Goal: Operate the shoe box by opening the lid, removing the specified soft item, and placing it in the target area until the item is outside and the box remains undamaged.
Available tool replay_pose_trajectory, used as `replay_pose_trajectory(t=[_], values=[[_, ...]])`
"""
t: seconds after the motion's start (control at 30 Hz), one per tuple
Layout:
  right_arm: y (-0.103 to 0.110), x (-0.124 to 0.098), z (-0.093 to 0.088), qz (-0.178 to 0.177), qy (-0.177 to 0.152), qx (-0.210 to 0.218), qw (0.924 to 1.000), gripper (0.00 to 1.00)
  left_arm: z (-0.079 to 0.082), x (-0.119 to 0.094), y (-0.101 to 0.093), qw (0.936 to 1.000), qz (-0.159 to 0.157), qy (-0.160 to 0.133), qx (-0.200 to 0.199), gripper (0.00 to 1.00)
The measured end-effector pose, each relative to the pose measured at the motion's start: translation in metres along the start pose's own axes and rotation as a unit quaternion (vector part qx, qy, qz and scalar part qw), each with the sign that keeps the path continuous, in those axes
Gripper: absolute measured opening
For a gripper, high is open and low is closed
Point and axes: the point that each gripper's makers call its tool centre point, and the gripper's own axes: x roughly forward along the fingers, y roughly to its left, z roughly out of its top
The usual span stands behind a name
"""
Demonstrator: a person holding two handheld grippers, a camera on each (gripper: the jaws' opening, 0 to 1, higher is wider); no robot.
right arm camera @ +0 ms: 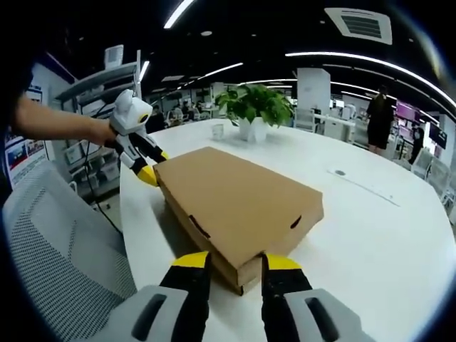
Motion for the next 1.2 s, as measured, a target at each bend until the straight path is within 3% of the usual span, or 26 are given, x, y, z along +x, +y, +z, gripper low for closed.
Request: replay_pose_trajectory(t=[0.47, 1.2], values=[[0.0, -0.002, 0.004, -0.003, -0.004, 0.009, 0.9999, 0.23, 0.002, -0.002, 0.002, 0.9999, 0.0, -0.006, -0.009, 0.5], [0.006, -0.018, 0.033, 0.003, -0.042, 0.002, 0.9991, 0.32, 0.017, -0.026, -0.002, 0.9995, -0.011, -0.025, -0.015, 0.52]])
